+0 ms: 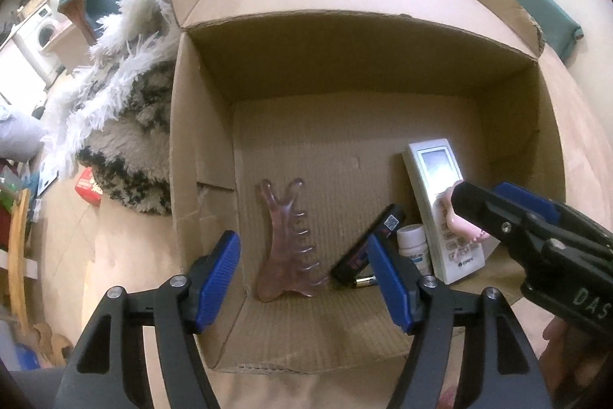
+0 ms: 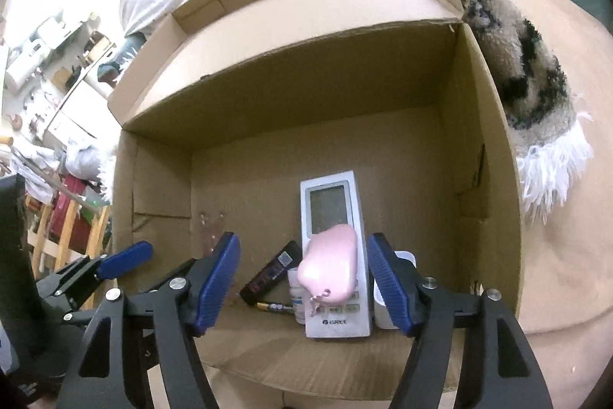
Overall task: Organize rigid objects
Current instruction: 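Carry the power bank and pink case into the box and release them, then withdraw both open grippers from the box toward the remaining items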
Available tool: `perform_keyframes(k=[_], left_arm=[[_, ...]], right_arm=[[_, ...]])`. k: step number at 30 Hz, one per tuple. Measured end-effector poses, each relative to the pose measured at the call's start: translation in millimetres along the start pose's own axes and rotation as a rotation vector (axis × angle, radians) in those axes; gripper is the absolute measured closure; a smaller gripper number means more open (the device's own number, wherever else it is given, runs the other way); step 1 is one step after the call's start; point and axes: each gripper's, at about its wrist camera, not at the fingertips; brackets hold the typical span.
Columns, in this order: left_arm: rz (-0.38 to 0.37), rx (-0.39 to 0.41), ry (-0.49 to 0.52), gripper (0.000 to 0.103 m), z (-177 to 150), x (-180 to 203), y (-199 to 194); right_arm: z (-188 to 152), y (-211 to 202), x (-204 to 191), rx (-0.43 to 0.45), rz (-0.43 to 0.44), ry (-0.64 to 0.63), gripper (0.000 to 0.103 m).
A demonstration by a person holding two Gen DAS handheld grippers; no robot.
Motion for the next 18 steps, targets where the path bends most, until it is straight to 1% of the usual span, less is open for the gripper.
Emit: perform_keyframes(k=[4,6,8,13,17,18], left_arm=[[0.006,-0.005,-0.002,0.037,1.7,-1.3,0.0],[0.016,-0.001,0.003,0.037,2.7,1.8,-1.6],[0.027,0.002,0.007,0.037,2.9,3.6,-2.9],[0.021,0.014,0.007,0.037,4.0,6.4,-8.5],[0.051,0.044,0.031,0.037,3.5,10.3,-17.3],[0.05,0.05,0.03,0.037,4.3,10.3,-19.9]], right_arm=[[0.3,1.0,3.5,-0.016,0.002,0.021,0.022],[0.5,1.6,3.4,-0.019,0.003,0.027,0.016],[-0.8,4.0,0.5,-0.015,0.001,0.029,0.016],[-0.3,-0.1,3.0,-0.004,0.002,0.043,0.016],[0.6,-3.0,3.3,0.005,0.002,0.049,0.016],[0.7,-4.8,3.0,0.009,0.005,0.051,0.016]])
Point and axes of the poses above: each gripper's, at about its wrist camera, not at the fingertips, and y roughly the way its jaws point, x to its right, z to its top, and after that the axes turned 8 degrees about -y, right-handed
